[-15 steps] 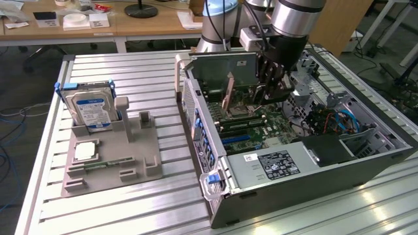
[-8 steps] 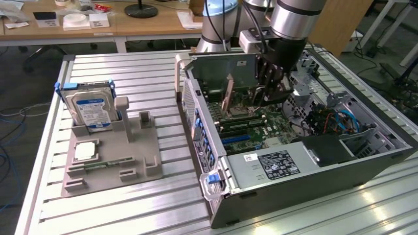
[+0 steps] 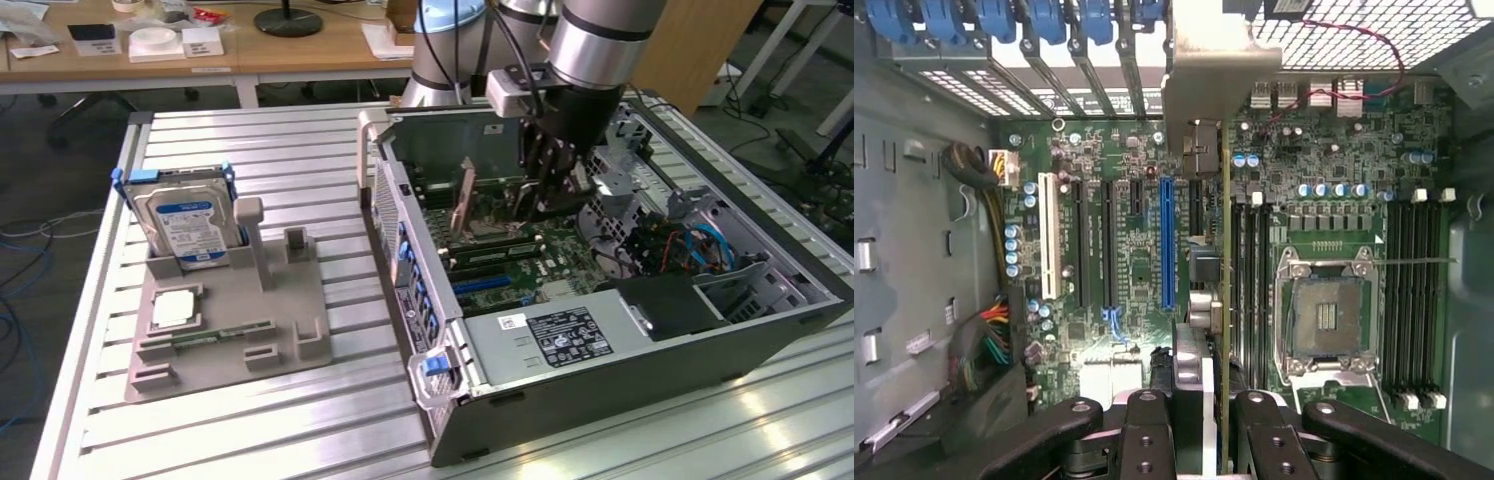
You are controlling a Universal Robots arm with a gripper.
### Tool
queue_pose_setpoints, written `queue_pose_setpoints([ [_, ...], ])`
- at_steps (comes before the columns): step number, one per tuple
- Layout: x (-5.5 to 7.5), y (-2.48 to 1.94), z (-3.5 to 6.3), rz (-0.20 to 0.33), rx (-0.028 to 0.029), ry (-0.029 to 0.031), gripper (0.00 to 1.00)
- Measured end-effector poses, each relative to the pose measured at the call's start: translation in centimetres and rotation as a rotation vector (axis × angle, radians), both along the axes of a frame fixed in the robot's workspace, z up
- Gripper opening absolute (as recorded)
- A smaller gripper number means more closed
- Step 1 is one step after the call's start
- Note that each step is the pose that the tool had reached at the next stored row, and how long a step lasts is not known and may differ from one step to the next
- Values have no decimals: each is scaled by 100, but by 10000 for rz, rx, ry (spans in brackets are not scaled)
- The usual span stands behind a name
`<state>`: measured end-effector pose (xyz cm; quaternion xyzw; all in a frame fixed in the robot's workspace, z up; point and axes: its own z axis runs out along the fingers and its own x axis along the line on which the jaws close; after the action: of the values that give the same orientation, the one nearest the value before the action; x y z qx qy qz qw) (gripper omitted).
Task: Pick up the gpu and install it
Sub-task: 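Insert the gpu into the slot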
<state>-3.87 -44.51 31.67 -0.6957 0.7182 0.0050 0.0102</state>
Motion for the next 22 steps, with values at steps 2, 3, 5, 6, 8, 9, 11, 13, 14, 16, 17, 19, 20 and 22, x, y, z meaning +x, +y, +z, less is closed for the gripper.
queue_pose_setpoints([
  [2, -18, 0, -26, 0, 0, 1, 28],
  [3, -23, 0, -40, 0, 0, 0, 28],
  [5, -26, -7, -60, 1, -1, 1, 28],
  [6, -28, -13, -68, 0, 0, 1, 28],
  [8, -35, -19, -85, -2, 1, 0, 28],
  [9, -47, -20, -95, 0, 0, 1, 28],
  [11, -69, -20, -118, 0, 1, 0, 28],
  [13, -77, -20, -140, -1, 1, 1, 28],
  [14, -78, -20, -152, 1, 0, 1, 28],
  [16, -78, -19, -182, 1, 1, 1, 28],
  [17, -79, -20, -195, 1, 1, 1, 28],
  [19, -80, -24, -218, -3, 0, 2, 28],
  [20, -81, -26, -230, -3, 1, 2, 28],
  [22, -84, -27, -251, -1, 1, 2, 28],
])
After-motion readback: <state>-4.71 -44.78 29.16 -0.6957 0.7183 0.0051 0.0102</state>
